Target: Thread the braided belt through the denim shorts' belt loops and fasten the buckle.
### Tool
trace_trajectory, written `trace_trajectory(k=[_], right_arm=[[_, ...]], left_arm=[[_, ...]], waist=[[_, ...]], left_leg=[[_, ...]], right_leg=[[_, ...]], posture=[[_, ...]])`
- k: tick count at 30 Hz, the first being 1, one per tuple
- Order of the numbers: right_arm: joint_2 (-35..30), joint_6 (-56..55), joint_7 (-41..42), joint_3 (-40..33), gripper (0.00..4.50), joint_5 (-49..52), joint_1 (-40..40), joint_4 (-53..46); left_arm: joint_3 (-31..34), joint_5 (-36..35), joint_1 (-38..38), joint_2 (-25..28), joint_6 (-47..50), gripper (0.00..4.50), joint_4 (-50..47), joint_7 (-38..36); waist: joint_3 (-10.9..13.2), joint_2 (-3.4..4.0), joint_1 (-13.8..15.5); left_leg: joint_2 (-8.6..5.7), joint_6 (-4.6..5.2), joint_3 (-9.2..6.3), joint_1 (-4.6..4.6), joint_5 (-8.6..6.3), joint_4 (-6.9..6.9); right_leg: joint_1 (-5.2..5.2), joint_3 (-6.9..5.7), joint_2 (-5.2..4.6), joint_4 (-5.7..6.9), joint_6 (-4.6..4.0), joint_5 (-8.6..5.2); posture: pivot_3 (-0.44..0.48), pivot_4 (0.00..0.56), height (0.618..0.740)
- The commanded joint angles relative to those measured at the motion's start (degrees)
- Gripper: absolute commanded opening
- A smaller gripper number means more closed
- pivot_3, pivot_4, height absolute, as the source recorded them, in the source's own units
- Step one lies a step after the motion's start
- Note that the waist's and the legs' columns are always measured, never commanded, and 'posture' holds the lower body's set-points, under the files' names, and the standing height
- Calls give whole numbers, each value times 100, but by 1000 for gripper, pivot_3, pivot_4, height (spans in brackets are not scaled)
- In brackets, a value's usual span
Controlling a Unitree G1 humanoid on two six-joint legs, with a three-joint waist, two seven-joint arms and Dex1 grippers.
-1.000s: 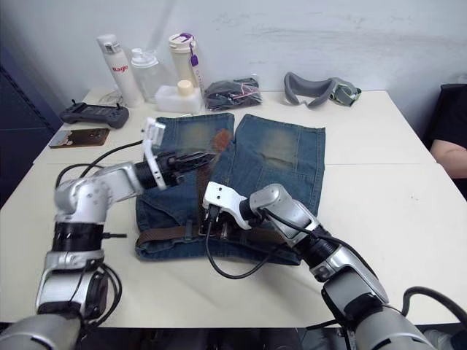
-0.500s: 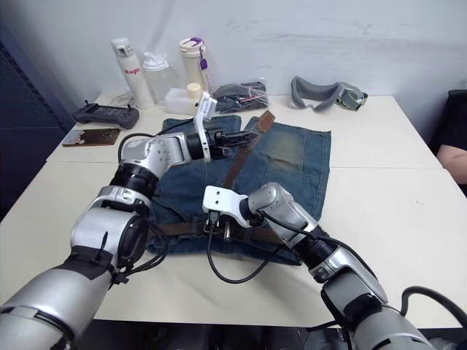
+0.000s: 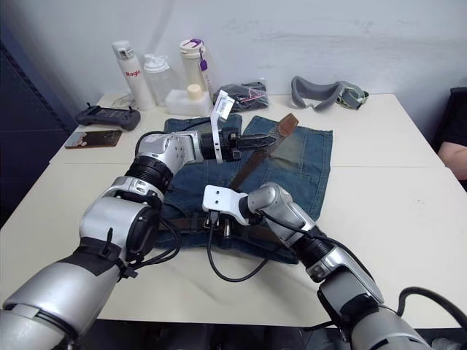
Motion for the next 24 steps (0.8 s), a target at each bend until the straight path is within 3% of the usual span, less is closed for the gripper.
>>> trace_trajectory(k=[1, 8, 10, 12, 14, 19, 24], right_arm=[[-125, 392, -57, 795, 81, -551, 1176, 1776], [-766, 1686, 88, -696, 81, 509, 1341, -783], [-896, 1933, -20, -1073, 81, 758, 1298, -1273], [-977, 2133, -128, -1399, 81, 995, 1221, -1594], [-1089, 2381, -122, -1639, 81, 1289, 1164, -1895], [-1309, 2835, -206, -2082, 81, 1860, 1035, -2446], [-1831, 3348, -187, -2773, 81, 2481, 982, -3148]], left_arm=[[435, -198, -256, 258, -144, 0, -1405, 293], [-155, 117, 1766, 1189, 792, 0, -4187, 506], [-244, 73, 2241, 1351, 1076, 0, -4887, 561], [-375, 145, 2664, 1440, 1224, 0, -5449, 742], [-618, 206, 3093, 1574, 1251, 0, -5996, 717], [-892, 316, 3424, 1688, 1112, 0, -6370, 783], [-1047, 595, 3242, 1665, 541, 0, -6104, 787]], waist=[[-1, 1, 4], [53, 34, 184], [60, 25, 213], [68, 28, 248], [94, 22, 282], [173, 20, 333], [286, 18, 339]], left_leg=[[0, 0, 0, -2, 0, -3], [4, -17, 2, -20, 36, -14], [-3, 18, 2, -76, 57, -10], [-23, 27, -11, -192, 79, -1], [-45, 99, -28, -246, 112, -2], [-62, 154, -37, -290, 105, -14], [-73, 185, -39, -327, 128, -13]], right_leg=[[5, -1, 0, 0, 2, 1], [-39, -2, -1, 2, -16, 11], [-75, -3, -2, -4, -12, 10], [-132, 11, -6, -45, 18, 28], [-156, 35, -5, -94, 49, 45], [-128, 27, -6, -210, 96, 72], [-146, 17, -11, -228, 122, 103]], posture=[[0, 150, 656], [0, 150, 656], [0, 150, 656], [0, 150, 656], [0, 150, 656], [0, 150, 656], [0, 150, 656]])
